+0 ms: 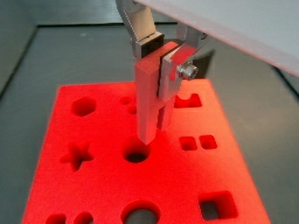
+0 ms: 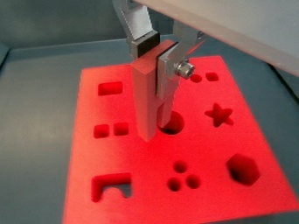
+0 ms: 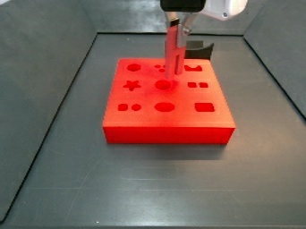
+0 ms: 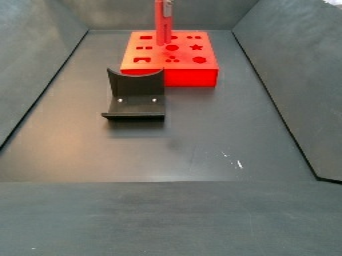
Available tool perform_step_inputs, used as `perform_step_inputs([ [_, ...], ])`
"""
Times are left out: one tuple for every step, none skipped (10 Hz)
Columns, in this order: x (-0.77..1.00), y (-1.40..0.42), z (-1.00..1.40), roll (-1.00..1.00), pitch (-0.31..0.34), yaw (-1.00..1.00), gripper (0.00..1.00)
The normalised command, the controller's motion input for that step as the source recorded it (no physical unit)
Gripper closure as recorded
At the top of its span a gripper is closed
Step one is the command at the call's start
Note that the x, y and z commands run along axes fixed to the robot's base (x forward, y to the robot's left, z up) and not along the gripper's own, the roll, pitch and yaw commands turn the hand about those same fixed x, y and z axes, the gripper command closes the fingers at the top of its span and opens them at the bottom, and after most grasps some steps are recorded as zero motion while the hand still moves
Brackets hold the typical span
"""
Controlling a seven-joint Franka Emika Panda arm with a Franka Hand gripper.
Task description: Insert the double-square object.
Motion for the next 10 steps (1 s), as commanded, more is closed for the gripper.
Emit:
perform_step_inputs([
  [0.34,0.00,-0.16,0.00,0.000,-0.77,1.00],
  [0.29,0.00,-0.21,0.00,0.000,-0.80,1.00],
  [0.28,0.00,-0.20,0.00,0.000,-0.81,1.00],
  [0.26,0.00,-0.17,0.00,0.000,-0.82,1.00],
  [0.25,0.00,-0.09,0.00,0.000,-0.82,1.00],
  [0.23,-0.02,0.00,0.00,0.000,-0.82,1.00],
  [0.23,-0.02,0.00,0.00,0.000,-0.83,1.00],
  [0.23,-0.02,0.00,0.00,0.000,-0.83,1.00],
  [0.24,-0.02,0.00,0.00,0.000,-0.81,1.00],
  [0.23,-0.08,0.00,0.04,0.014,-0.71,1.00],
])
